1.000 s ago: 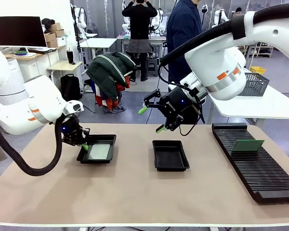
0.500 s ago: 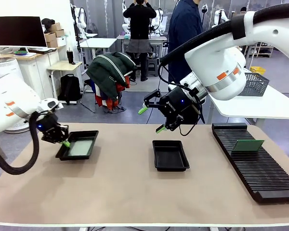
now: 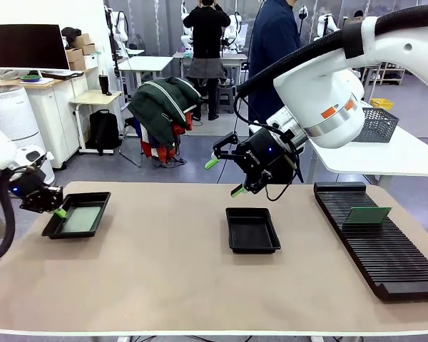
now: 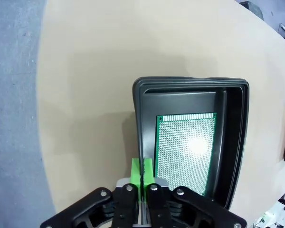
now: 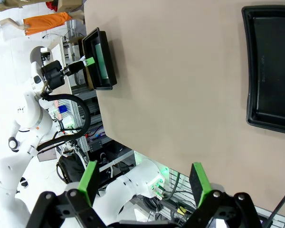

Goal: Inspect and transfer BCBs to ESD trays.
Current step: Pick up the ESD tray and place it on the left side of the table.

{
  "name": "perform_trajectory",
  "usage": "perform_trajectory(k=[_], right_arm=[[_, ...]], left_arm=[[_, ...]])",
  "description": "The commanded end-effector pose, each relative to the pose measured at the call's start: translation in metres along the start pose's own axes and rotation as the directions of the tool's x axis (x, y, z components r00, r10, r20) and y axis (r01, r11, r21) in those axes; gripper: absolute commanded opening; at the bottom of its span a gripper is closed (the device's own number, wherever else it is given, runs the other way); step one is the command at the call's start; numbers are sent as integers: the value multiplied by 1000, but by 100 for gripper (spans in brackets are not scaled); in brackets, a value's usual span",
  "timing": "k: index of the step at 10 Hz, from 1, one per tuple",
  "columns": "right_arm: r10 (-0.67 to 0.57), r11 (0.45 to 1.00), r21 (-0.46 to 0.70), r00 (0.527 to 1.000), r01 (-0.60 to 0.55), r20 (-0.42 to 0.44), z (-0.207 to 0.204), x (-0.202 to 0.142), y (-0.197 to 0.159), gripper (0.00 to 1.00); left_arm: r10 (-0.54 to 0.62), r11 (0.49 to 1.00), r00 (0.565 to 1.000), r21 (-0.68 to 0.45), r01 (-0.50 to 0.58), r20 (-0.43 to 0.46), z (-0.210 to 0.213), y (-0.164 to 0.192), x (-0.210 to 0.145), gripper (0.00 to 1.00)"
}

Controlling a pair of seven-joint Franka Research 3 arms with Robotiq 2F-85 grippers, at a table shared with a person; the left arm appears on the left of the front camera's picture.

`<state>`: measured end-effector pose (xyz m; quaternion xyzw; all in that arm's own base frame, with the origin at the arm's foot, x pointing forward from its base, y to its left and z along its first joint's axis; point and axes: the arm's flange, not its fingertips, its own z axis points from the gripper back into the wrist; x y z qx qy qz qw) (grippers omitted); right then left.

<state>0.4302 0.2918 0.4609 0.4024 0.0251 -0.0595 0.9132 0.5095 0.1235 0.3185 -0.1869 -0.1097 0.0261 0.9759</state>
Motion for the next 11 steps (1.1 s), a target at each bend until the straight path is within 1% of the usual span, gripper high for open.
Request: perform_trajectory(k=[1, 2, 4, 6, 7, 9, 10, 11], right_arm=[[-12, 1000, 16, 1000, 12, 14, -4, 1, 1, 100], [-12, 1000, 16, 1000, 12, 14, -4, 1, 1, 100], [-12, 1000, 16, 1000, 12, 14, -4, 1, 1, 100], [-12, 1000, 16, 1000, 12, 14, -4, 1, 1, 100], [-12, 1000, 16, 1000, 12, 14, -4, 1, 1, 100], [-12, 1000, 16, 1000, 12, 14, -4, 1, 1, 100], [-12, 1000, 16, 1000, 12, 14, -4, 1, 1, 100], [-12, 1000, 16, 1000, 12, 14, -4, 1, 1, 100]], left_arm=[[-6, 1000, 1000, -7, 6, -5, -4, 20, -9, 3], [6, 1000, 1000, -10, -6, -7, -4, 27, -13, 3], [16, 1000, 1000, -9, -16, 2, -5, 29, -20, 3], [22, 1000, 1000, 21, -22, 2, -12, 27, -27, 3], [19, 998, 1000, 53, -19, 3, -17, 22, -32, 3], [25, 996, 1000, 82, -26, 14, -18, 15, -35, 3], [23, 999, 1000, 41, -23, 2, -11, 25, -23, 3], [23, 999, 1000, 41, -23, 2, -11, 25, -23, 3]])
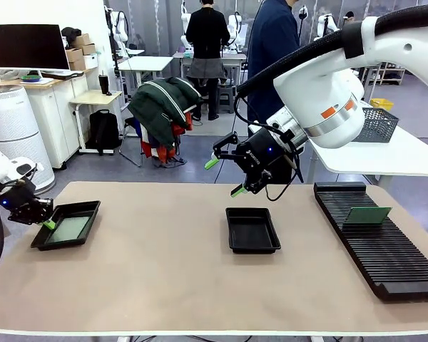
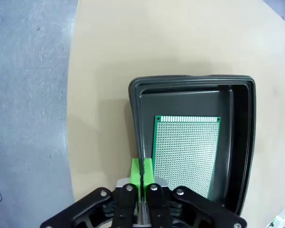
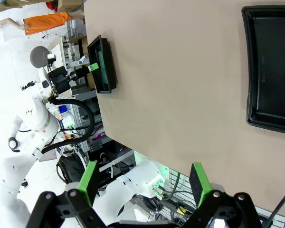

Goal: Inspect and transfer BCBs to ESD trays.
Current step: Pick up the ESD tray and place it on the left side of the table.

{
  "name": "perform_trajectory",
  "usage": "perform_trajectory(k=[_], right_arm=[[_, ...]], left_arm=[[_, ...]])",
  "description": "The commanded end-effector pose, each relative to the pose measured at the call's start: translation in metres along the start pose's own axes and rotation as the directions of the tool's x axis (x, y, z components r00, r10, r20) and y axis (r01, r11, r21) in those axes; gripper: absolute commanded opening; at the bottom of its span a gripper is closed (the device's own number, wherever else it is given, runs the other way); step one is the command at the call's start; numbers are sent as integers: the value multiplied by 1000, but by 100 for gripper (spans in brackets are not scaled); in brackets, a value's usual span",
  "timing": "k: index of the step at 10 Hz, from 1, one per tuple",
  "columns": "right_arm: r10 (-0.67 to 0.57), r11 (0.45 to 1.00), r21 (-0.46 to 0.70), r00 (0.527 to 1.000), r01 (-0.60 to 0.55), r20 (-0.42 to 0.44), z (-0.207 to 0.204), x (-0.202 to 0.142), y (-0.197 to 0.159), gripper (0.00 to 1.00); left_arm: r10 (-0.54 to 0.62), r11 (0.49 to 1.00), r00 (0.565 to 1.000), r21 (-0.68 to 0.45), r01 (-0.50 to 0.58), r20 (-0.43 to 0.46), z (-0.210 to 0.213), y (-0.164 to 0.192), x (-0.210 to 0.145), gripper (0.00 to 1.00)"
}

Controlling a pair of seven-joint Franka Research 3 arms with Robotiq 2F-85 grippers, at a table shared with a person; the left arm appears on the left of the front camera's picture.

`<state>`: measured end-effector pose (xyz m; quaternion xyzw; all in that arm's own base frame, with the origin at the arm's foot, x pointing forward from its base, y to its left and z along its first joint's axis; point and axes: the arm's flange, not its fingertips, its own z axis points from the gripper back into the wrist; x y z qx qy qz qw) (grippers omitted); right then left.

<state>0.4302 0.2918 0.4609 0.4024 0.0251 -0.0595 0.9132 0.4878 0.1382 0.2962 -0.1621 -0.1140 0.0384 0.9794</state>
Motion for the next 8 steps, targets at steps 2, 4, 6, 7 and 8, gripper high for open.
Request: perform_trajectory(k=[2, 4, 6, 7, 8], right_arm=[[-12, 1000, 16, 1000, 12, 14, -4, 1, 1, 100], [-12, 1000, 16, 1000, 12, 14, -4, 1, 1, 100], [-12, 1000, 16, 1000, 12, 14, -4, 1, 1, 100], [-12, 1000, 16, 1000, 12, 14, -4, 1, 1, 100], [-12, 1000, 16, 1000, 12, 14, -4, 1, 1, 100]], left_arm=[[6, 1000, 1000, -11, -6, -13, -1, 3, 1, 3], [-3, 1000, 1000, 20, 3, -8, 4, -5, 3, 10], [-19, 999, 1000, 47, 18, 1, 13, -15, 4, 23], [-23, 998, 1000, 58, 23, 5, 18, -21, 3, 29], [-21, 997, 1000, 69, 20, 11, 22, -23, 3, 39]])
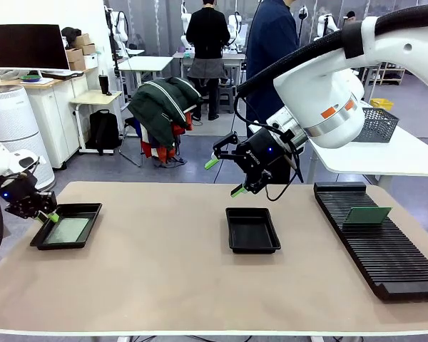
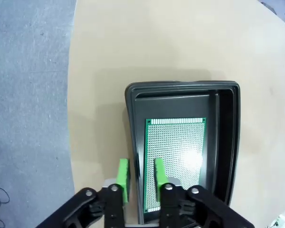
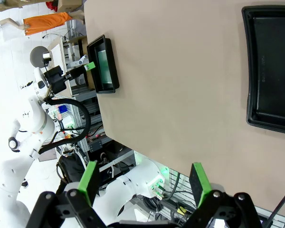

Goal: Inspect and transfer BCBs to ESD trays.
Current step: Pick up the ESD tray and place it on the left side of the table.

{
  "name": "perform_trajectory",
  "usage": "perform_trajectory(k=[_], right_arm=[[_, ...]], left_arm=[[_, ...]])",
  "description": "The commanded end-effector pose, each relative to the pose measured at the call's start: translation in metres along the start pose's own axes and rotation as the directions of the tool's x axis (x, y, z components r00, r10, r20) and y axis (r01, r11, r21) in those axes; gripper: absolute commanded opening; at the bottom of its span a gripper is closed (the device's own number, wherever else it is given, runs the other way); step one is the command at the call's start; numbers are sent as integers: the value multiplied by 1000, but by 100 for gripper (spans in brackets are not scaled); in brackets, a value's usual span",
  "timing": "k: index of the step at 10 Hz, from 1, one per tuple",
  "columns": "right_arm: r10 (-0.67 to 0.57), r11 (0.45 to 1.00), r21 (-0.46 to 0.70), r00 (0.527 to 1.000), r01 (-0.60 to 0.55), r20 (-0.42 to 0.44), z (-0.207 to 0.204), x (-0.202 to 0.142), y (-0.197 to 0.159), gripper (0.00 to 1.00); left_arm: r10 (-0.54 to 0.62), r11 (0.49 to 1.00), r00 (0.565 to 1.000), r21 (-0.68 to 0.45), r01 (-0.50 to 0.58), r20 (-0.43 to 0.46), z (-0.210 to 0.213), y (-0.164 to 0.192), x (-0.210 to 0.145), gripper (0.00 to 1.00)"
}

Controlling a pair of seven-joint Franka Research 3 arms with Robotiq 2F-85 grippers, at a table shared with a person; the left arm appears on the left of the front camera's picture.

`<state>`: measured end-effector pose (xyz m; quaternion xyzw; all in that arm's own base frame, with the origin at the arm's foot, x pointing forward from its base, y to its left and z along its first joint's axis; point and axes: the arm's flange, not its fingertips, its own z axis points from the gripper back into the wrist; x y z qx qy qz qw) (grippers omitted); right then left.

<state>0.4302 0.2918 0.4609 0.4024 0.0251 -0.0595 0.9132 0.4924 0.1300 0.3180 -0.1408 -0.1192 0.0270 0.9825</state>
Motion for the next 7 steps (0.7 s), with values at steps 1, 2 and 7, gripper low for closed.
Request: perform_trajectory(k=[1, 2, 7], right_arm=[[-12, 1000, 16, 1000, 12, 14, -4, 1, 1, 100], [-12, 1000, 16, 1000, 12, 14, -4, 1, 1, 100], [-12, 1000, 16, 1000, 12, 14, -4, 1, 1, 100]], left_arm=[[6, 999, 1000, 33, -6, 5, 9, -11, -5, 48], [4, 999, 1000, 47, -4, 9, 12, -15, -6, 57], [-70, 980, 997, 188, 62, 35, 58, -41, -8, 100]])
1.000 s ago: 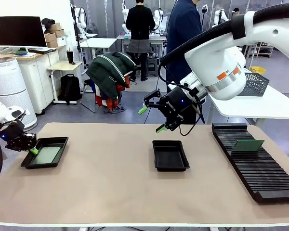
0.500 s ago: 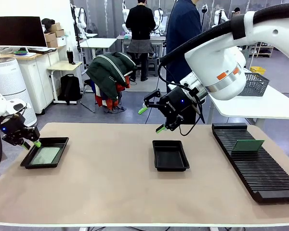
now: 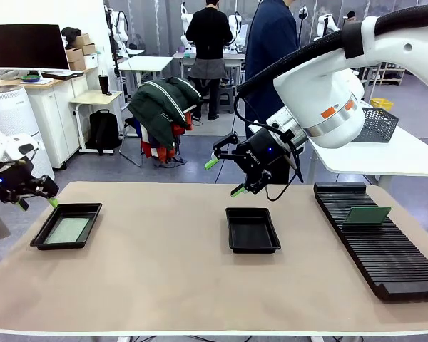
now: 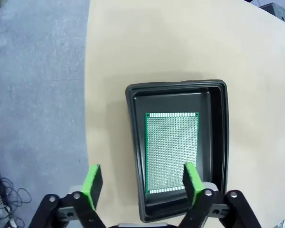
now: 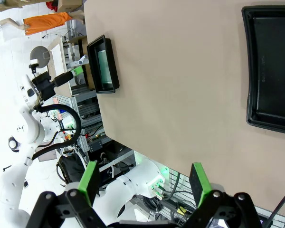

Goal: Inspect and transfer BCBs to ESD trays.
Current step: Pick up the ESD tray and place it on the left side of the table.

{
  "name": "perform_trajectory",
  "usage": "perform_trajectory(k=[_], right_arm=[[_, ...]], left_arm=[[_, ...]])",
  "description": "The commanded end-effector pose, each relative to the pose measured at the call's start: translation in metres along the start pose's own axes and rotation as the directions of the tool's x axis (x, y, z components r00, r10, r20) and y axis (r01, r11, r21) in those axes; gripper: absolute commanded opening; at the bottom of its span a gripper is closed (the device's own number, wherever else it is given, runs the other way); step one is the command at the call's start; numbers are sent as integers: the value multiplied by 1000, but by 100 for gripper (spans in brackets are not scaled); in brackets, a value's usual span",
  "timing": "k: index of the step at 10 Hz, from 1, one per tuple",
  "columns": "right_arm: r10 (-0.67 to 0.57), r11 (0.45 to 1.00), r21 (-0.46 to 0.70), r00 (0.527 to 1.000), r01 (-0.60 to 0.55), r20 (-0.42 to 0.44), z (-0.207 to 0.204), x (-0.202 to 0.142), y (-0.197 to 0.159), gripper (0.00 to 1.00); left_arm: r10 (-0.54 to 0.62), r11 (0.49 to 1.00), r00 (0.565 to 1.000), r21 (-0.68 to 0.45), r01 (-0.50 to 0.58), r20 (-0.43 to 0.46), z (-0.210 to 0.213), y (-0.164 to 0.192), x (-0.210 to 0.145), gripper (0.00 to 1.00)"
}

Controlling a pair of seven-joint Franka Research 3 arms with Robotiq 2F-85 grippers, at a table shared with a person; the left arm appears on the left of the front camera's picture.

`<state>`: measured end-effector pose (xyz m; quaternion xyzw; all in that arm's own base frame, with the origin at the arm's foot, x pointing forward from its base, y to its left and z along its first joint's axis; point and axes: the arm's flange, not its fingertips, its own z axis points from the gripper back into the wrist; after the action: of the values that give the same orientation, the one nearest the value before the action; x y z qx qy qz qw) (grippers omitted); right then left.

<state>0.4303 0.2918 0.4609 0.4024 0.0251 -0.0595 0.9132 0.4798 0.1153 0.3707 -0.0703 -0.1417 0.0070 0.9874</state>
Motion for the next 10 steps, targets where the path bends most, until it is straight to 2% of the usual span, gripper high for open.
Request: perform_trajectory(k=[1, 6, 9, 10], right_arm=[[-12, 1000, 16, 1000, 12, 14, -4, 1, 1, 100], [-12, 1000, 16, 1000, 12, 14, -4, 1, 1, 100], [-12, 1000, 16, 1000, 12, 14, -4, 1, 1, 100], [-12, 1000, 16, 1000, 12, 14, -4, 1, 1, 100]], left_arm=[[-35, 996, 999, 87, 36, -11, 25, -21, -3, 100], [-90, 981, 994, 166, 99, -63, 50, -50, 6, 100], [-85, 978, 993, 186, 99, -80, 53, -56, 9, 100], [-105, 981, 993, 158, 112, -54, 50, -50, 7, 100]])
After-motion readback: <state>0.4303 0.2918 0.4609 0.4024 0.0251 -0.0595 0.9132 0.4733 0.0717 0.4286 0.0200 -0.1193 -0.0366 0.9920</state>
